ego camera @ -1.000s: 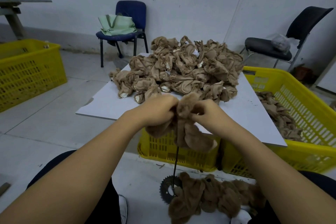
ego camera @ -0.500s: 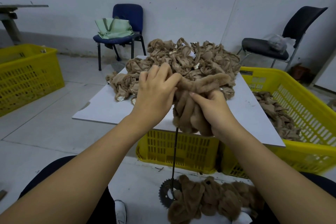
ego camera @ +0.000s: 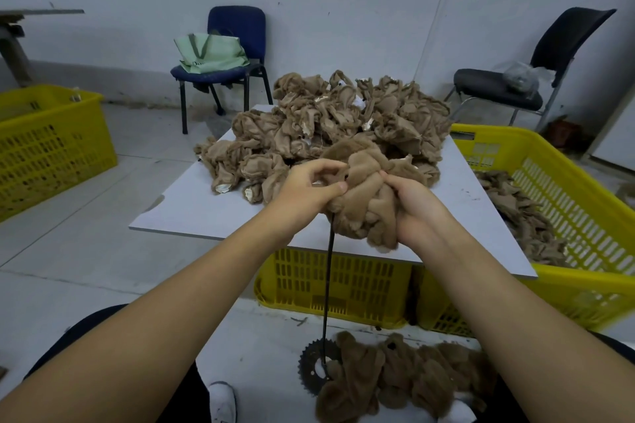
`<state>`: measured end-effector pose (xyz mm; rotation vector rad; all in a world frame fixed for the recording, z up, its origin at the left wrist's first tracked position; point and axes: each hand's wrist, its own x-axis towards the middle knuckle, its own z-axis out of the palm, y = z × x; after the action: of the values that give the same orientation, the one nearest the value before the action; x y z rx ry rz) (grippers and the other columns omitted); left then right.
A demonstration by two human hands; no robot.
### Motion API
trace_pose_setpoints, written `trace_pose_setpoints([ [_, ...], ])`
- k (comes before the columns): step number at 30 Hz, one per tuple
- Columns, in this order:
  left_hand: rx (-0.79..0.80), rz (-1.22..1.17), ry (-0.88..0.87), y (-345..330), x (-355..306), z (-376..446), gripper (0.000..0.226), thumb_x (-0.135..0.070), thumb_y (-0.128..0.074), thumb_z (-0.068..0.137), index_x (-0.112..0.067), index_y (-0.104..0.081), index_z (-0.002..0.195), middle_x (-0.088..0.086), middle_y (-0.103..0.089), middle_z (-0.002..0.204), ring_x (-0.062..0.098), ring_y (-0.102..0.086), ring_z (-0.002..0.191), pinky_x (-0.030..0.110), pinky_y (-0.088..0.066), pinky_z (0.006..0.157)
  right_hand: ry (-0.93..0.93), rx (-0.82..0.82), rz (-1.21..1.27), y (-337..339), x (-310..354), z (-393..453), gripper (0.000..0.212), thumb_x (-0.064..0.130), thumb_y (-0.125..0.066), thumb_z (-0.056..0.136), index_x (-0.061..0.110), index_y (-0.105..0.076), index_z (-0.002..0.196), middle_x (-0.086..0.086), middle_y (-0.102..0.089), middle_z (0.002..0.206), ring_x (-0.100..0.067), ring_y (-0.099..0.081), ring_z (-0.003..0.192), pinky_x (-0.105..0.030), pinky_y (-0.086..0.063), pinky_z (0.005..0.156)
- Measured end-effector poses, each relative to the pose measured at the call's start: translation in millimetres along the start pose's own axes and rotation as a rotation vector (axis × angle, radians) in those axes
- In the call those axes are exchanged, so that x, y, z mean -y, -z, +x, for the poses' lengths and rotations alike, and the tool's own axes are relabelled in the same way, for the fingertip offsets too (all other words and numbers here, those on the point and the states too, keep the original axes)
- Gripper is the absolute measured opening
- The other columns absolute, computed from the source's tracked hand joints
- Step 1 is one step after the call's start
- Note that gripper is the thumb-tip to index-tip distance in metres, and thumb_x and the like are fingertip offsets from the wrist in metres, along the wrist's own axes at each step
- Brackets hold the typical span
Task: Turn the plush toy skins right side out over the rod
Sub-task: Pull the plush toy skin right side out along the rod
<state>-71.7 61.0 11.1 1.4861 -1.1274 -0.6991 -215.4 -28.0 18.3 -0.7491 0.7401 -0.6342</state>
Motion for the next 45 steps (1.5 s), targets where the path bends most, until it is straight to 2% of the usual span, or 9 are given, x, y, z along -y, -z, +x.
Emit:
trace_pose_setpoints([
  [3, -0.082, -0.08, 0.039, 1, 1, 4, 0.027, 0.005, -0.071, 0.088, -0.014, -0.068, 0.107, 0.008, -0.063, 0.089, 0.007, -0.064, 0.062, 0.021, -0.052, 0.056, 0.056, 0.051, -0.062, -3, -2, 4, 0.036, 0.027, -0.052, 0.103, 0.003, -0.063, 0.128, -0.021, -0.069, 0.12, -0.032, -0.066, 0.114, -0.046, -0.05, 0.103],
  [7, -0.213, -0.05, -0.017, -5, 4, 10, 0.026, 0.005, -0.072, 0.086, -0.012, -0.068, 0.105, 0.008, -0.067, 0.094, 0.02, -0.068, 0.081, 0.03, -0.057, 0.064, 0.386, 0.032, -0.632, -9, -2, 4, 0.033, 0.04, -0.079, 0.083, 0.015, -0.073, 0.104, -0.001, -0.078, 0.091, -0.014, -0.075, 0.088, -0.029, -0.061, 0.076],
  [10, -0.317, 0.138, -0.252, -8, 0, 15, 0.031, 0.013, -0.063, 0.085, -0.01, -0.068, 0.105, 0.0, -0.065, 0.104, -0.001, -0.062, 0.096, 0.016, -0.053, 0.081, 0.49, -0.058, -0.799, -10, -1, 7, 0.029, 0.027, -0.086, 0.076, 0.019, -0.07, 0.099, 0.003, -0.076, 0.087, -0.01, -0.073, 0.081, -0.027, -0.062, 0.066],
  [13, -0.323, 0.292, -0.509, -4, -4, 19, 0.038, 0.021, -0.052, 0.077, -0.003, -0.065, 0.103, 0.003, -0.061, 0.105, -0.005, -0.055, 0.099, 0.01, -0.043, 0.088, 0.507, -0.105, -0.76, -9, -1, 11, 0.022, 0.012, -0.081, 0.079, 0.011, -0.07, 0.098, -0.003, -0.073, 0.085, -0.009, -0.072, 0.073, -0.024, -0.058, 0.055],
  [16, -0.297, 0.391, -0.624, -4, -3, 18, 0.044, 0.022, -0.046, 0.071, -0.002, -0.06, 0.105, 0.006, -0.056, 0.105, 0.012, -0.053, 0.101, 0.02, -0.046, 0.087, 0.474, -0.082, -0.733, -11, -4, 15, 0.023, 0.001, -0.076, 0.082, 0.004, -0.068, 0.103, -0.011, -0.073, 0.093, -0.019, -0.072, 0.085, -0.031, -0.062, 0.07],
  [24, -0.34, 0.339, -0.227, -2, 11, 14, 0.008, 0.002, -0.06, 0.086, -0.004, -0.065, 0.089, 0.008, -0.063, 0.088, 0.023, -0.061, 0.085, 0.045, -0.054, 0.078, 0.142, -0.033, -0.27, -9, -20, 25, 0.038, -0.022, -0.057, 0.082, -0.002, -0.062, 0.114, -0.019, -0.068, 0.111, -0.029, -0.066, 0.103, -0.042, -0.061, 0.081],
  [30, -0.267, 0.587, -0.539, -1, 12, -7, 0.014, 0.009, -0.058, 0.086, -0.002, -0.065, 0.089, 0.0, -0.055, 0.09, 0.014, -0.05, 0.086, 0.024, -0.04, 0.072, 0.093, -0.061, -0.197, -4, -38, 25, 0.043, -0.024, -0.058, 0.077, -0.007, -0.059, 0.117, -0.025, -0.066, 0.11, -0.033, -0.067, 0.1, -0.034, -0.061, 0.063],
  [37, -0.27, 0.703, -0.809, -1, 14, -24, 0.016, 0.016, -0.06, 0.085, 0.004, -0.068, 0.093, 0.016, -0.064, 0.095, 0.031, -0.059, 0.09, 0.037, -0.048, 0.079, 0.207, -0.005, -0.21, 1, -51, 16, 0.036, -0.022, -0.06, 0.08, 0.002, -0.069, 0.106, -0.013, -0.076, 0.088, -0.024, -0.075, 0.078, -0.03, -0.06, 0.065],
  [45, -0.26, 0.774, -0.974, -7, 20, -35, 0.01, 0.012, -0.061, 0.088, 0.008, -0.07, 0.091, 0.021, -0.066, 0.092, 0.034, -0.061, 0.089, 0.04, -0.05, 0.078, 0.188, -0.041, -0.104, -1, -60, 11, 0.039, -0.018, -0.066, 0.08, 0.007, -0.069, 0.11, -0.011, -0.076, 0.097, -0.021, -0.075, 0.082, -0.031, -0.06, 0.067],
])
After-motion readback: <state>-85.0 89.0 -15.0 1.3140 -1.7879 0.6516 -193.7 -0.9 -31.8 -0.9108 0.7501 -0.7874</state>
